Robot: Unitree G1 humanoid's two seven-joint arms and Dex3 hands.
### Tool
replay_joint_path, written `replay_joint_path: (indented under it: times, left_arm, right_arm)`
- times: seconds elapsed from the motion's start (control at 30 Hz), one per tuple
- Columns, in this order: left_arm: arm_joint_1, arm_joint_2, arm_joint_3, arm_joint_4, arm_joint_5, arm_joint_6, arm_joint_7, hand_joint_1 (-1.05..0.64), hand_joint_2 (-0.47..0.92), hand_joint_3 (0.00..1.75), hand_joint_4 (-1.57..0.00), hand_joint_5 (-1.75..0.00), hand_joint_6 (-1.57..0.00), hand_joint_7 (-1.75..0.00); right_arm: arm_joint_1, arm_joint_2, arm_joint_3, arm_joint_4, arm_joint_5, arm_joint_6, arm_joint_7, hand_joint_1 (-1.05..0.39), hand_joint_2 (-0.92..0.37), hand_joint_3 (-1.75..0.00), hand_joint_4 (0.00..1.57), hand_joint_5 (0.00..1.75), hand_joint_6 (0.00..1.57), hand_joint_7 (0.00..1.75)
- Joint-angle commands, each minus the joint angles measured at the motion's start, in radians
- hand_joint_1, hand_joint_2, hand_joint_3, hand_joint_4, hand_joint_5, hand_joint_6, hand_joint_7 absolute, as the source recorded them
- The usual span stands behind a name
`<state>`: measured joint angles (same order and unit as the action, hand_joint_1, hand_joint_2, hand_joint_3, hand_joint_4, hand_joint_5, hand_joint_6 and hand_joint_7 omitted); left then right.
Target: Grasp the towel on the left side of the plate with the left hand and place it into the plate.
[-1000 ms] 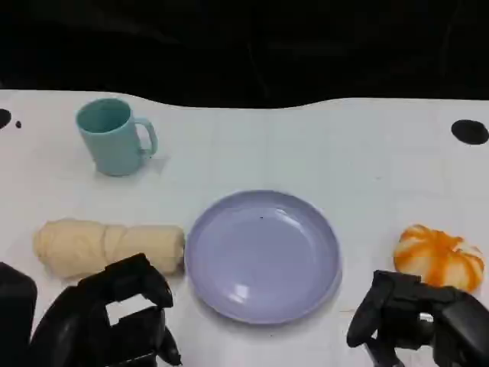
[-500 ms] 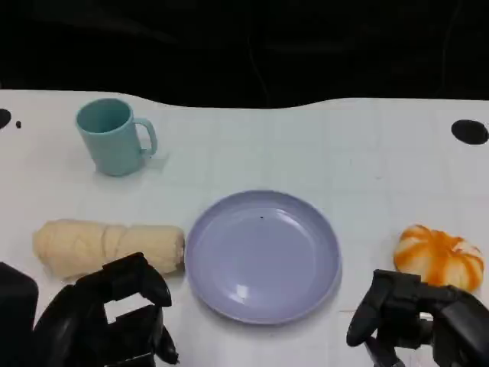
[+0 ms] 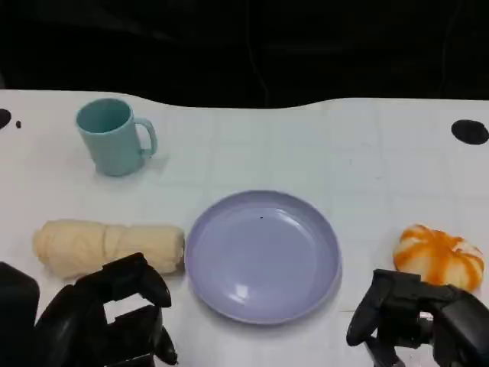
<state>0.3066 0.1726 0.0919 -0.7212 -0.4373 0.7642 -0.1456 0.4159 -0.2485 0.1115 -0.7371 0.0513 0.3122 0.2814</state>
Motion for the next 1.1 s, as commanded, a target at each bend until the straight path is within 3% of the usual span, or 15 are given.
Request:
replay_joint_path:
  times: [0.03,0.23,0.33,0.43,0.57,0.63,0.7,0.8,0.9,1.1]
  left_arm:
    - [0.002,0.013,0.007,0.001,0.000,-0.019,-0.009,-0.03,0.51,1.34,-0.76,-1.75,-0.68,-1.68]
    - [0.010,-0.014,0.018,0.012,0.010,-0.076,0.003,-0.03,0.55,1.24,-0.71,-1.72,-0.71,-1.47]
    - [0.020,-0.014,0.005,0.016,0.052,-0.149,0.005,-0.08,0.51,1.24,-0.65,-1.55,-0.61,-1.28]
    - [0.029,-0.001,-0.014,0.037,0.123,-0.268,-0.011,-0.15,0.57,1.06,-0.53,-1.35,-0.51,-1.04]
    - [0.012,0.023,-0.026,0.079,0.224,-0.395,-0.012,-0.23,0.75,0.62,-0.42,-1.08,-0.43,-0.72]
    - [-0.004,0.053,-0.030,0.093,0.276,-0.448,-0.025,-0.24,0.86,0.42,-0.37,-0.98,-0.39,-0.59]
    - [-0.039,0.135,-0.038,0.092,0.355,-0.463,-0.058,-0.29,0.91,0.29,-0.30,-0.88,-0.31,-0.46]
    - [-0.099,0.267,-0.060,0.091,0.483,-0.439,-0.114,-0.36,0.92,0.22,-0.19,-0.74,-0.25,-0.29]
    - [-0.166,0.354,-0.093,0.117,0.586,-0.422,-0.153,-0.38,0.92,0.14,-0.13,-0.63,-0.27,-0.16]
    - [-0.316,0.446,-0.232,0.222,0.854,-0.393,-0.189,-0.49,0.92,0.04,-0.15,-0.53,-0.27,-0.06]
  right_arm:
    - [0.002,-0.007,-0.001,-0.013,-0.003,-0.010,-0.005,-0.08,-0.56,-1.10,0.74,1.69,0.67,1.37]
    - [0.000,-0.002,0.003,-0.010,-0.001,-0.008,-0.006,-0.08,-0.56,-1.11,0.74,1.69,0.67,1.37]
    - [-0.003,-0.001,0.010,-0.009,-0.007,-0.007,-0.010,-0.07,-0.56,-1.12,0.75,1.69,0.67,1.37]
    - [-0.005,0.001,0.018,-0.009,-0.012,-0.003,-0.015,-0.08,-0.55,-1.12,0.75,1.70,0.67,1.37]
    - [-0.010,0.002,0.028,-0.011,-0.016,0.003,-0.021,-0.07,-0.55,-1.12,0.75,1.70,0.68,1.37]
    - [-0.010,0.004,0.028,-0.012,-0.012,0.007,-0.022,-0.08,-0.55,-1.12,0.74,1.70,0.68,1.38]
    - [-0.009,0.006,0.029,-0.015,-0.010,0.012,-0.025,-0.08,-0.55,-1.12,0.74,1.70,0.68,1.38]
    - [-0.007,0.008,0.028,-0.011,-0.002,0.006,-0.024,-0.07,-0.56,-1.12,0.74,1.71,0.67,1.38]
    - [-0.002,0.010,0.030,-0.013,-0.004,0.003,-0.024,-0.06,-0.55,-1.13,0.74,1.71,0.67,1.38]
    - [0.005,0.006,0.027,-0.024,-0.007,0.009,-0.025,-0.07,-0.56,-1.12,0.74,1.71,0.67,1.38]
